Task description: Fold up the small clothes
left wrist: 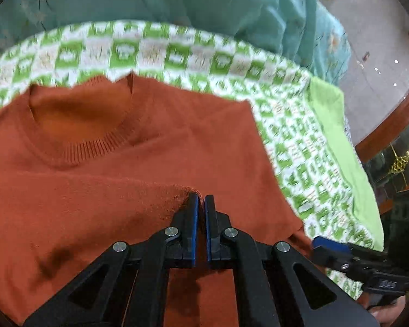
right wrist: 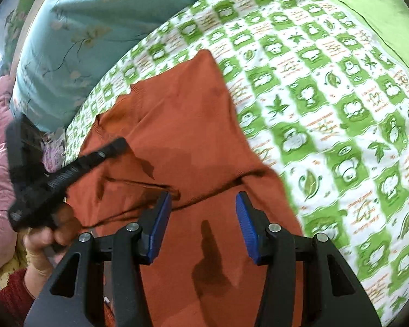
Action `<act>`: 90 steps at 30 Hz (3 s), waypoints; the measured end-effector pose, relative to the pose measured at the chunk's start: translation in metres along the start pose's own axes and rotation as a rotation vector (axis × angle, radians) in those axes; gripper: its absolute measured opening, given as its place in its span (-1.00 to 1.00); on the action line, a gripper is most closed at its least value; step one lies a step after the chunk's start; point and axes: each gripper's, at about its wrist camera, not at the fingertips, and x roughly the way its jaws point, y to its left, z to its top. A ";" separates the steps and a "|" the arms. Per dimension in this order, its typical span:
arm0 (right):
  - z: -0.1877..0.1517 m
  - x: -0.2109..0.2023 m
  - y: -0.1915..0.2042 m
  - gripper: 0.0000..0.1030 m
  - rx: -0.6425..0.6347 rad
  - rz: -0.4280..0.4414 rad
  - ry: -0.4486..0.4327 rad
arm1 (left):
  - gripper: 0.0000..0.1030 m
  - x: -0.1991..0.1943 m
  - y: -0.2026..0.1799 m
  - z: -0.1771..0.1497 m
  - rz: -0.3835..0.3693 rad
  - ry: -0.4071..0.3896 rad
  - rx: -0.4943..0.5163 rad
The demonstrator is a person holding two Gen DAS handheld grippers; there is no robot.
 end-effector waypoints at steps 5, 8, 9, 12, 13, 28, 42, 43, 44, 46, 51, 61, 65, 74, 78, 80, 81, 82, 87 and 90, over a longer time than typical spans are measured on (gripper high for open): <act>0.005 0.012 0.008 -0.02 -0.025 0.012 0.015 | -0.66 -0.001 0.013 -0.007 -0.036 0.028 -0.030; 0.006 0.020 0.021 -0.02 -0.070 0.031 0.030 | -0.22 -0.019 0.024 -0.014 -0.043 0.028 -0.047; 0.005 0.022 0.026 -0.02 -0.091 0.031 0.030 | -0.21 -0.028 0.029 -0.017 -0.040 0.022 -0.050; 0.007 0.033 0.045 0.10 -0.185 0.036 0.035 | -0.16 -0.060 0.048 -0.036 0.000 0.007 -0.067; 0.007 0.037 0.049 0.17 -0.212 0.035 0.037 | -0.14 -0.071 0.055 -0.042 0.012 -0.001 -0.073; 0.032 0.103 0.068 -0.06 -0.290 0.042 0.084 | -0.11 -0.175 0.206 -0.158 0.452 -0.020 -0.320; 0.066 0.059 0.037 -0.91 -0.185 0.047 0.067 | -0.13 -0.168 0.230 -0.138 0.547 -0.089 -0.405; 0.066 0.057 0.037 -0.91 -0.176 0.055 0.062 | -0.13 -0.169 0.228 -0.139 0.548 -0.086 -0.394; 0.067 0.055 0.037 -0.91 -0.171 0.063 0.050 | -0.13 -0.168 0.228 -0.141 0.550 -0.084 -0.390; 0.069 0.058 0.038 -0.91 -0.175 0.050 0.053 | -0.13 -0.168 0.230 -0.145 0.545 -0.079 -0.399; 0.072 0.077 0.040 -0.91 -0.213 -0.042 0.098 | -0.12 -0.175 0.232 -0.151 0.518 -0.087 -0.436; 0.063 0.058 0.022 -0.80 -0.156 -0.173 0.056 | -0.13 -0.190 0.230 -0.164 0.480 -0.032 -0.404; 0.040 0.030 0.030 -0.57 -0.179 -0.093 0.051 | -0.12 -0.207 0.208 -0.180 0.414 0.002 -0.352; -0.045 0.002 0.067 -0.01 -0.272 -0.029 0.134 | -0.03 -0.227 0.134 -0.230 0.446 0.138 -0.336; -0.076 -0.011 0.072 -0.01 -0.294 0.004 0.167 | 0.05 -0.240 0.105 -0.244 0.347 0.149 -0.296; -0.087 -0.015 0.072 -0.01 -0.303 0.019 0.178 | 0.11 -0.241 0.097 -0.250 0.310 0.184 -0.311; -0.095 -0.021 0.070 -0.01 -0.308 0.016 0.182 | 0.13 -0.241 0.095 -0.255 0.277 0.207 -0.336; -0.101 -0.025 0.069 -0.01 -0.308 0.010 0.182 | 0.13 -0.239 0.095 -0.260 0.231 0.234 -0.374; -0.124 -0.041 0.045 -0.01 -0.230 -0.018 0.166 | 0.22 -0.208 0.100 -0.263 0.171 0.369 -0.509; -0.130 -0.045 0.035 0.00 -0.183 -0.019 0.160 | 0.27 -0.183 0.106 -0.258 0.204 0.438 -0.532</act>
